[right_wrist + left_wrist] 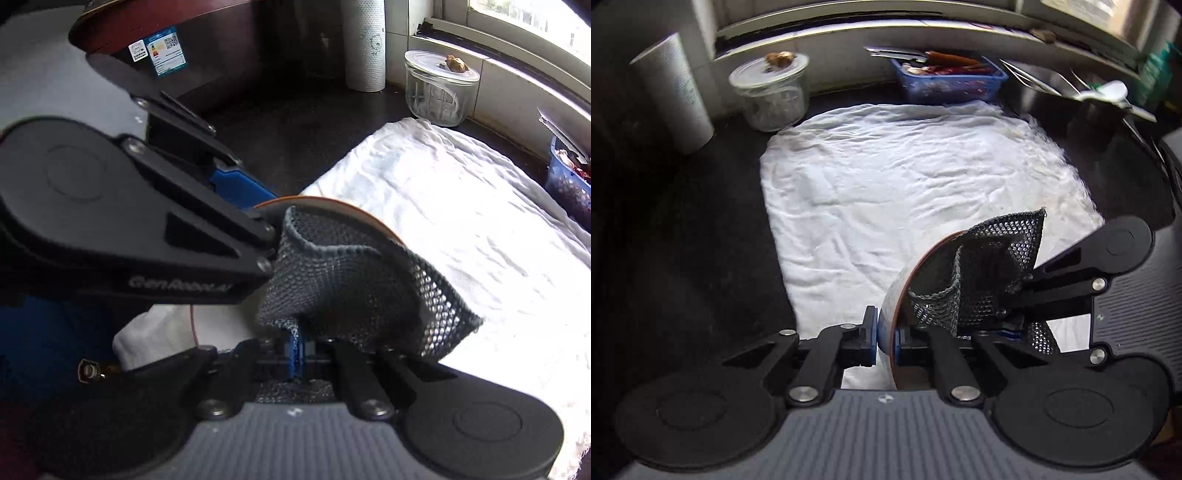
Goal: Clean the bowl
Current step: 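Scrub inside the bowl again with the mesh cloth in the right gripper, then rotate the bowl with the left gripper while the right wipes its outer wall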
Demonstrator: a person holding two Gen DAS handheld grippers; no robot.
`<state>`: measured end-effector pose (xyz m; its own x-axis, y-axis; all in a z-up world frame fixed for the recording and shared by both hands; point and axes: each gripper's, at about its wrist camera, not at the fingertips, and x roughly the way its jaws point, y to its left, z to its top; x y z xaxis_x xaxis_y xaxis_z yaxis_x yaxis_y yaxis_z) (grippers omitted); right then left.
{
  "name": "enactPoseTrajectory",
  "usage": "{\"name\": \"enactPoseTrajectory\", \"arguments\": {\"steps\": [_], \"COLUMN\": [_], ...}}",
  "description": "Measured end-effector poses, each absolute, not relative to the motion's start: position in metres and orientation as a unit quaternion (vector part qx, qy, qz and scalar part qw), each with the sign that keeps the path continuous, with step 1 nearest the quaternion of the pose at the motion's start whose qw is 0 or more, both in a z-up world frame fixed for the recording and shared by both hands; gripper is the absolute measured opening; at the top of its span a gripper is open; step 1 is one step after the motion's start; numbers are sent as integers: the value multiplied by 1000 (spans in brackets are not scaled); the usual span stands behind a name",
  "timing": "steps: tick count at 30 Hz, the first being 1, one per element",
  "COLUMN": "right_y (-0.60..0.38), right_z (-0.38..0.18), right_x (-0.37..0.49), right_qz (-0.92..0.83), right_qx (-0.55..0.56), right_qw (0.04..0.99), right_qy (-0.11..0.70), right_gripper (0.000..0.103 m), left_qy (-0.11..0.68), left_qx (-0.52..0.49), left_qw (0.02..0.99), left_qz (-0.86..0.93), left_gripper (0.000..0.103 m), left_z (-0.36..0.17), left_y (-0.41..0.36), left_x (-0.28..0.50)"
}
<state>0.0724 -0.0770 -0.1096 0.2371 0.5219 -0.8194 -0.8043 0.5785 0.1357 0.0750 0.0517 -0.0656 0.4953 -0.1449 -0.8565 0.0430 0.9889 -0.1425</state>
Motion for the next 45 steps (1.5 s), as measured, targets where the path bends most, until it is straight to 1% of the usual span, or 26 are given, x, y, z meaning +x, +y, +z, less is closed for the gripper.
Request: {"name": "enactPoseTrajectory", "arguments": {"steps": [1,3,5,8,9,10,11,15,19,21,23,26,28,30,32,34,36,40,42,45], "right_y": [-80,-85,-88,-84,-81,-78,-75,-78,-83,-84,-86,-89,-90,-90,-90,-93,-99,-114,-122,-131], "right_z": [-109,-110,-110,-113,-114,-112,-110,-109,-107,-106,-106,-115,-119,-118,-115,-112,-109,-97,-91,-84], "right_x": [74,78,81,81,79,76,73,76,80,84,85,85,84,83,83,84,85,91,93,98], "right_qz": [425,412,405,412,421,426,428,412,403,395,390,394,410,418,419,417,414,405,401,393], "right_qx": [-152,-129,-105,-64,-48,-56,-73,-101,-117,-119,-114,-70,-12,5,-1,-2,-1,3,6,12], "right_qw": [774,781,783,771,765,763,764,776,785,790,792,781,765,759,760,763,768,783,790,799], "right_qy": [445,451,460,481,486,483,477,466,456,453,455,480,497,499,496,494,489,472,464,455], "right_gripper": [3,3,3,3,4,3,3,3,3,3,3,3,3,3,3,3,3,3,3,3], "left_qy": [491,487,483,488,493,498,503,492,502,491,476,466,470,482,484,472,449,416,393,370], "left_qx": [-104,-210,-264,-276,-268,-246,-217,-28,46,34,1,-96,-142,-190,-195,-143,-66,20,88,151], "left_qw": [864,848,835,827,828,831,837,870,861,868,878,879,871,855,853,870,891,907,912,912], "left_qz": [-40,7,30,34,29,18,9,-31,-64,-65,-60,-23,-6,4,0,-11,-27,-59,-72,-94], "left_gripper": [12,11,13,12,12,12,12,13,13,8,8,9,9,9,9,9,9,9,8,8], "left_z": [-69,-79,-84,-85,-84,-82,-78,-54,-56,-58,-59,-62,-65,-71,-72,-65,-55,-40,-34,-33], "left_y": [61,75,80,79,78,76,72,43,34,36,40,53,62,73,76,65,49,31,19,11], "left_x": [70,58,50,48,50,54,58,75,86,78,68,60,58,57,56,56,58,66,69,74]}}
